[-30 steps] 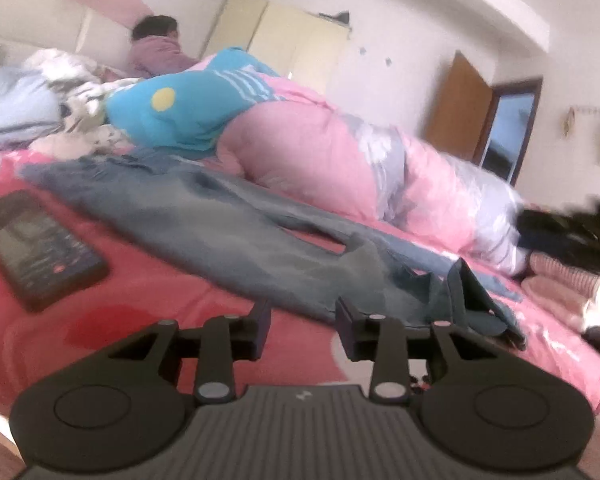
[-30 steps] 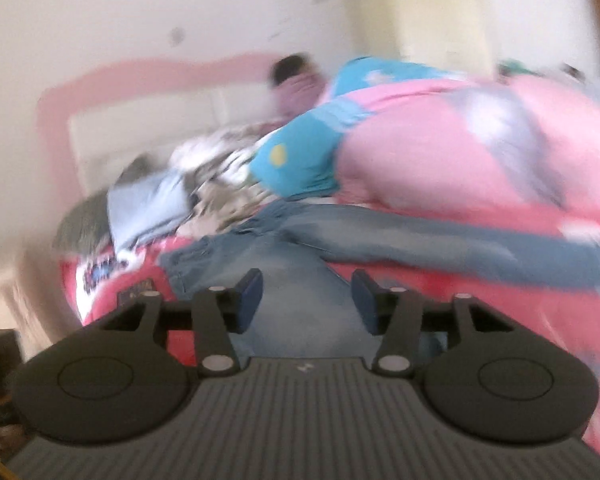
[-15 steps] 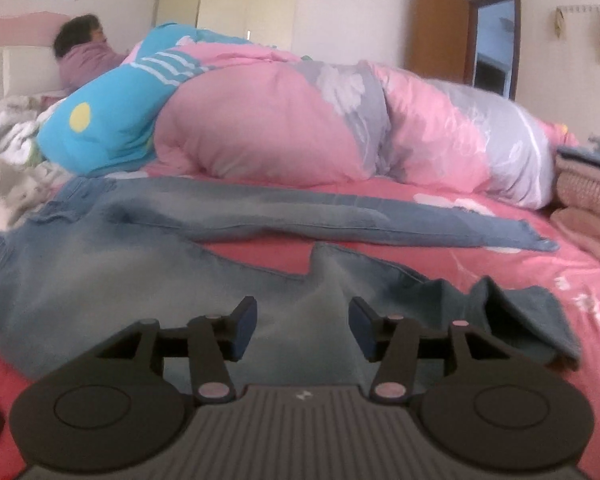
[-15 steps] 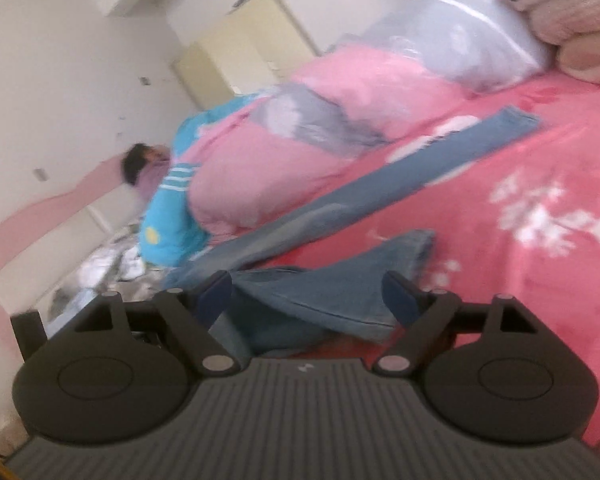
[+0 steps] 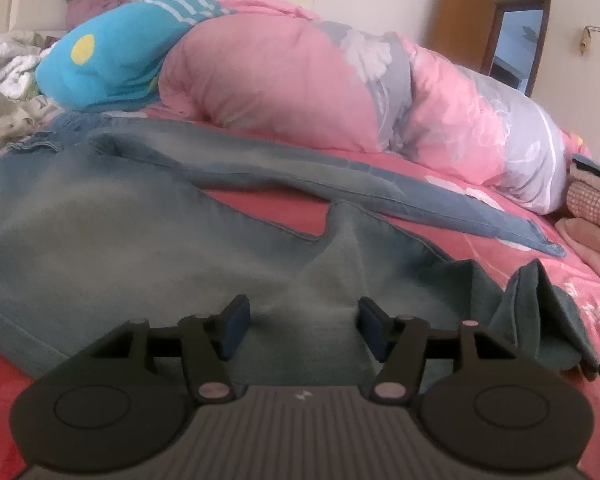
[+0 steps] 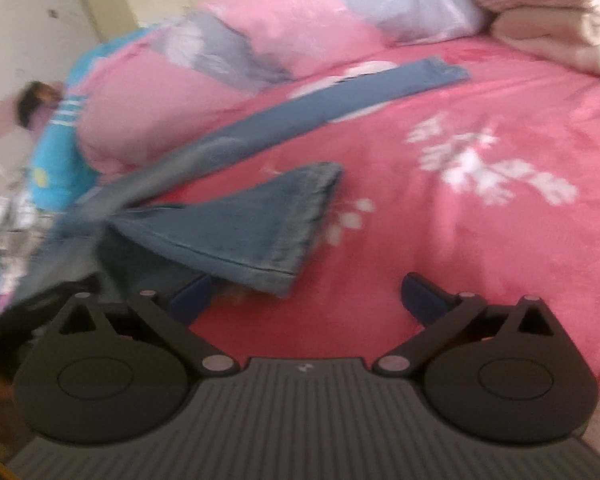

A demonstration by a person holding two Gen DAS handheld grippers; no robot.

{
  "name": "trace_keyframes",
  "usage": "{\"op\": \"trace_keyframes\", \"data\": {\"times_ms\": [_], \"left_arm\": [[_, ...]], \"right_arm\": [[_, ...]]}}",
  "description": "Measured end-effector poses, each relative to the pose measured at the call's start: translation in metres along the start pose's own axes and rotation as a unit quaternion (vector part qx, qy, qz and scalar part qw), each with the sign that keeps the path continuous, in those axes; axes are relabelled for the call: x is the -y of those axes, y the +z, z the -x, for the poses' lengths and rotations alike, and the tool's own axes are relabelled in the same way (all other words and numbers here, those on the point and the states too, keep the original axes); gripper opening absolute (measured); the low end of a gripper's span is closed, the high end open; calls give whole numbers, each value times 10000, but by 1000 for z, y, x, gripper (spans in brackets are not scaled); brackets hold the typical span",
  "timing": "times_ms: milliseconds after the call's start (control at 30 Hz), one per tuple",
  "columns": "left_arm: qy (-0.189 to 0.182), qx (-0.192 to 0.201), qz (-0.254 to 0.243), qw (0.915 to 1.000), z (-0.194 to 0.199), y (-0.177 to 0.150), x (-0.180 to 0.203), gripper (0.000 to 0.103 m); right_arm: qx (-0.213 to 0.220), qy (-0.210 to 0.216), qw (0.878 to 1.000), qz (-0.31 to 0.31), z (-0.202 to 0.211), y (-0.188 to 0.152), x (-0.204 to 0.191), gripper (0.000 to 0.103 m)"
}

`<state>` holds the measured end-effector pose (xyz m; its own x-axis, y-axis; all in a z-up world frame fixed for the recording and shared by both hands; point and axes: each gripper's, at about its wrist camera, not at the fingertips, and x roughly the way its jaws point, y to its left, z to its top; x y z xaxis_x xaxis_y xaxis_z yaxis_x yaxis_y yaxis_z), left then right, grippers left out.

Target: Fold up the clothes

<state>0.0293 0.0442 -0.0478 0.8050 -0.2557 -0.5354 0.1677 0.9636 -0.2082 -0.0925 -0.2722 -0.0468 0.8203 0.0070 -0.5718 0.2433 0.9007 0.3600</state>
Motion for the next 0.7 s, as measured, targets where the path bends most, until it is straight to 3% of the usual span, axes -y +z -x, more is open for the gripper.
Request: {"op": "trace_keyframes", "data": {"times_ms": [167,400,500,600,700], "left_arm": [[-20,-51,-19,10000,-4,2,3,70],[-41,-50,-177,9998,-6,0,7,78],[-16,-49,-260,9996,-6,-1,10,80],[-23,-44,-275,9996,-6,-2,10,81],[-52,-46,-246,9997,-6,-2,9,81]], "right_arm": [[88,-52,9998,-152,-2,-5,3,102],[-197,-82,9995,213,-4,7,-9,102],[-9,156,9994,318,2,9,-17,102],[146,365,9992,104,4,12,-14,101],[112,539,9967,-598,2,18,1,94]]}}
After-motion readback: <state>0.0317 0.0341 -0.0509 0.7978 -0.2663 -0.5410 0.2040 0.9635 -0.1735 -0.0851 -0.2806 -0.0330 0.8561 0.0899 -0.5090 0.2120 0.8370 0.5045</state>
